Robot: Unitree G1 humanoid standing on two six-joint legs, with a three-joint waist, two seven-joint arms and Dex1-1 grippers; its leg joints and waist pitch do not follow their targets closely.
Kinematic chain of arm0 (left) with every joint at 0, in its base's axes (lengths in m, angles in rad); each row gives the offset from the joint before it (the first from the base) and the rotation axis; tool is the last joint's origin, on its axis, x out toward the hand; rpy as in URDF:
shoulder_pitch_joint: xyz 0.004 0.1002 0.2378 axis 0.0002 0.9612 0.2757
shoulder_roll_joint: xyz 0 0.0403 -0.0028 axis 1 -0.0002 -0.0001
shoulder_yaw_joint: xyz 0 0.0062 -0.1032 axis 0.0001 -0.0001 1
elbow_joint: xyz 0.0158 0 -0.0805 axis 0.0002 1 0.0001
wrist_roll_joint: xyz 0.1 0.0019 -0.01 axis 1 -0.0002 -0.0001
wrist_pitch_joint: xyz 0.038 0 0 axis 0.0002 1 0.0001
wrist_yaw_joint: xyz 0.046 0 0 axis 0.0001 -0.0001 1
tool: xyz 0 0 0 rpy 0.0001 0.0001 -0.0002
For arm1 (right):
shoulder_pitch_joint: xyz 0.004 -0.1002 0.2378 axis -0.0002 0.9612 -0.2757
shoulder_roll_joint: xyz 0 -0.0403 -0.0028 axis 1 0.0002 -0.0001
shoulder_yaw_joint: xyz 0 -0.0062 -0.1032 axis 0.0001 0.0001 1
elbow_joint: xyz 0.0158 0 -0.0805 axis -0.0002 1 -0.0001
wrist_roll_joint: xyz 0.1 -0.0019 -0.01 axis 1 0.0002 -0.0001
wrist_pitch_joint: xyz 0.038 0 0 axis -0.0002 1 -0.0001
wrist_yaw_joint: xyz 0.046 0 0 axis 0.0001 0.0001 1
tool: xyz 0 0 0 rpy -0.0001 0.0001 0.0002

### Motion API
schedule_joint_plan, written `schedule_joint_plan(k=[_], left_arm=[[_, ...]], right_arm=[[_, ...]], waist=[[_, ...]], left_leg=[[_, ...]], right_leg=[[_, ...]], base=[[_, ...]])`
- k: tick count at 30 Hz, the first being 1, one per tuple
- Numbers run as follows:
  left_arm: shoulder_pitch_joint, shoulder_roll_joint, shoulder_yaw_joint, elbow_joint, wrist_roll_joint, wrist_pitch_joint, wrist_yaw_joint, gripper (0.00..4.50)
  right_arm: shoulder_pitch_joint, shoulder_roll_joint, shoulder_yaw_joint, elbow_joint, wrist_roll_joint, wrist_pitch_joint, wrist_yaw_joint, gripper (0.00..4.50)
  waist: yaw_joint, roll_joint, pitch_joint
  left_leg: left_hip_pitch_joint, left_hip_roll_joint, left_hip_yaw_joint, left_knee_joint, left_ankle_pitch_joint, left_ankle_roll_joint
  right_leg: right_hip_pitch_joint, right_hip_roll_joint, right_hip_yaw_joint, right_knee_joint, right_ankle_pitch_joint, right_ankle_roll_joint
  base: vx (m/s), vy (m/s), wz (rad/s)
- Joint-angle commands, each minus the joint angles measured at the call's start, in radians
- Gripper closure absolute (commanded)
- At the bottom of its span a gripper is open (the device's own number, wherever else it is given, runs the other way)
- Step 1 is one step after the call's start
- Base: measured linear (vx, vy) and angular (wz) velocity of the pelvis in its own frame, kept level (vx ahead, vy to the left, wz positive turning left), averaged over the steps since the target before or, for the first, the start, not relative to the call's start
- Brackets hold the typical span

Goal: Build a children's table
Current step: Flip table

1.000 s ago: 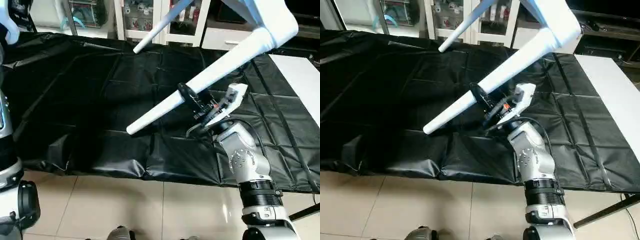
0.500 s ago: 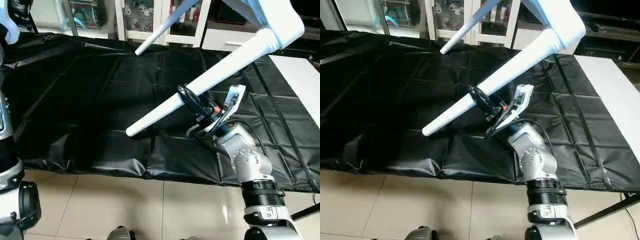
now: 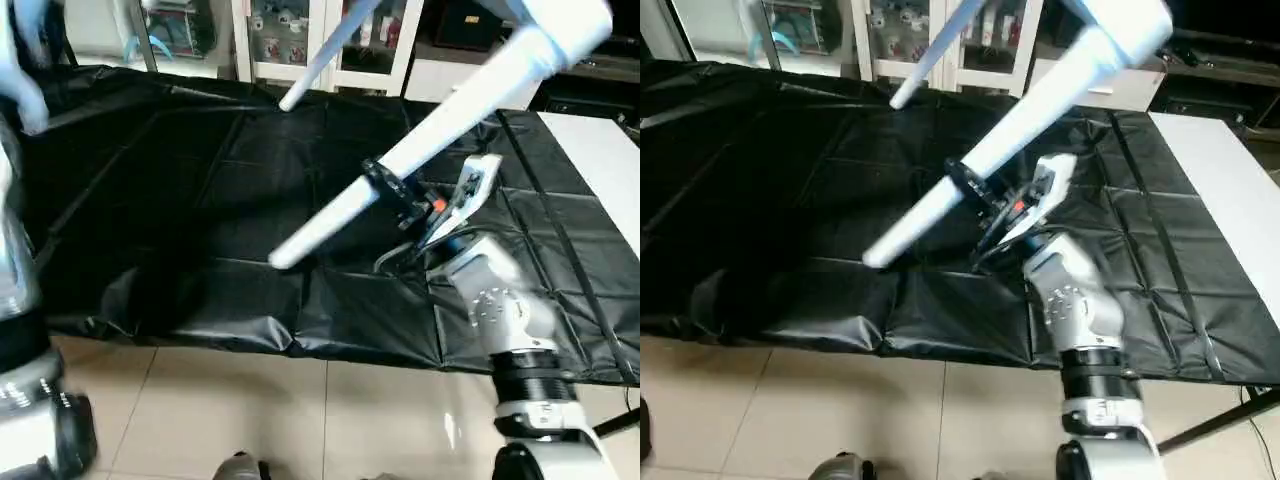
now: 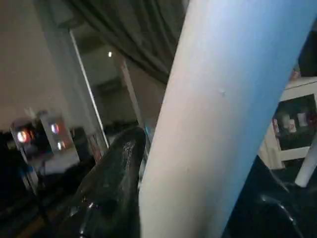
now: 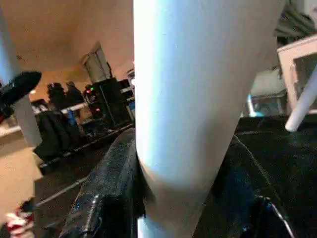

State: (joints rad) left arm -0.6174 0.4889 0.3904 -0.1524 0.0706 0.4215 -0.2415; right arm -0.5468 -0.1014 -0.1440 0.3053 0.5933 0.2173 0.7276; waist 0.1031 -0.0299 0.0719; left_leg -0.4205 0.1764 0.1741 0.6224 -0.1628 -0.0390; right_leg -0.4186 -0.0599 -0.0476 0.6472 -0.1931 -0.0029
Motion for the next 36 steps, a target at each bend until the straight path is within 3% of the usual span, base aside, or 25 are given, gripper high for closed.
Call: schedule_joint_plan(k=[1,7,12,13,15,19,22,23,24,28,31,32,36], left_arm=[[0.008,-0.018,0.043,0.004,-0.025,-0.042,0.052,2.51],[0.129,-0.123,0.076,0.111,-0.092,-0.209,0.052,2.64],[0.214,-0.147,0.048,0.22,-0.081,-0.296,0.059,2.79],[0.226,-0.148,0.04,0.229,-0.07,-0.308,0.067,2.87],[0.237,-0.155,0.034,0.242,-0.064,-0.328,0.074,2.88],[0.251,-0.164,0.012,0.291,-0.051,-0.382,0.076,2.91],[0.263,-0.175,-0.024,0.339,-0.035,-0.433,0.088,2.91],[0.268,-0.181,-0.034,0.347,-0.031,-0.444,0.093,2.91],[0.271,-0.186,-0.039,0.352,-0.03,-0.45,0.095,2.91],[0.279,-0.187,-0.056,0.379,-0.021,-0.467,0.098,2.91],[0.282,-0.177,-0.062,0.391,-0.016,-0.471,0.106,2.91],[0.283,-0.173,-0.063,0.393,-0.023,-0.473,0.107,2.35],[0.293,-0.162,-0.062,0.38,-0.041,-0.481,0.101,2.15]], right_arm=[[-0.004,-0.038,-0.02,-0.1,-0.023,-0.046,-0.015,2.89],[0.042,-0.116,-0.016,-0.218,-0.085,-0.052,-0.035,2.9],[0.121,-0.163,0.029,-0.312,-0.19,-0.078,-0.053,2.9],[0.135,-0.159,0.028,-0.315,-0.188,-0.078,-0.057,2.91],[0.149,-0.156,0.027,-0.316,-0.186,-0.079,-0.065,2.91],[0.173,-0.155,0.037,-0.311,-0.21,-0.092,-0.084,2.91],[0.199,-0.144,0.061,-0.27,-0.256,-0.128,-0.103,2.91],[0.203,-0.141,0.076,-0.241,-0.277,-0.144,-0.109,2.91],[0.204,-0.138,0.087,-0.223,-0.289,-0.155,-0.111,2.91],[0.207,-0.133,0.116,-0.205,-0.318,-0.166,-0.121,2.91],[0.206,-0.13,0.132,-0.208,-0.348,-0.165,-0.154,2.91],[0.205,-0.129,0.132,-0.204,-0.349,-0.17,-0.155,2.35],[0.193,-0.124,0.115,-0.186,-0.326,-0.18,-0.167,2.03]], waist=[[-0.003,0.006,-0.093],[0.008,0.0,-0.092],[0.001,-0.001,-0.088],[0.001,0.0,-0.087],[0.0,0.002,-0.087],[-0.003,-0.003,-0.084],[-0.006,-0.003,-0.082],[-0.005,0.003,-0.082],[-0.007,0.0,-0.08],[-0.017,-0.005,-0.07],[-0.022,-0.006,-0.071],[-0.024,-0.005,-0.071],[-0.027,-0.007,-0.071]], left_leg=[[0.042,0.05,-0.013,-0.067,-0.093,0.021],[0.04,0.048,-0.012,-0.067,-0.099,0.028],[0.046,0.054,-0.017,-0.078,-0.182,-0.008],[0.052,0.055,-0.017,-0.079,-0.205,-0.017],[0.056,0.058,-0.02,-0.083,-0.241,-0.03],[0.058,0.059,-0.022,-0.09,-0.303,-0.048],[0.06,0.058,-0.023,-0.094,-0.329,-0.061],[0.062,0.058,-0.024,-0.094,-0.346,-0.066],[0.06,0.059,-0.025,-0.095,-0.357,-0.069],[0.071,0.057,-0.033,-0.101,-0.484,-0.095],[0.072,0.057,-0.035,-0.102,-0.499,-0.099],[0.073,0.057,-0.037,-0.102,-0.507,-0.101],[0.075,0.057,-0.037,-0.103,-0.528,-0.103]], right_leg=[[0.049,-0.074,0.039,-0.059,-0.016,-0.219],[0.05,-0.075,0.042,-0.066,-0.022,-0.195],[0.044,-0.071,0.042,-0.076,-0.092,-0.164],[0.038,-0.071,0.043,-0.077,-0.093,-0.165],[0.036,-0.071,0.042,-0.08,-0.088,-0.168],[0.037,-0.073,0.041,-0.085,-0.126,-0.164],[0.036,-0.075,0.042,-0.09,-0.148,-0.151],[0.034,-0.077,0.043,-0.091,-0.16,-0.152],[0.035,-0.078,0.043,-0.093,-0.171,-0.15],[0.03,-0.081,0.044,-0.11,-0.332,-0.127],[0.028,-0.08,0.045,-0.113,-0.35,-0.119],[0.027,-0.079,0.044,-0.113,-0.349,-0.12],[0.025,-0.078,0.044,-0.114,-0.356,-0.118]], base=[[0.0,0.0,0.0],[0.0,0.0,0.0],[0.0,0.0,0.0],[0.0,0.0,0.0],[0.0,0.0,0.0],[0.0,0.0,0.0],[0.0,0.0,0.0],[0.0,0.0,0.0],[0.0,0.0,0.0],[0.0,0.0,0.0],[0.0,0.0,0.0],[0.0,0.0,0.0],[0.0,0.0,0.0]])
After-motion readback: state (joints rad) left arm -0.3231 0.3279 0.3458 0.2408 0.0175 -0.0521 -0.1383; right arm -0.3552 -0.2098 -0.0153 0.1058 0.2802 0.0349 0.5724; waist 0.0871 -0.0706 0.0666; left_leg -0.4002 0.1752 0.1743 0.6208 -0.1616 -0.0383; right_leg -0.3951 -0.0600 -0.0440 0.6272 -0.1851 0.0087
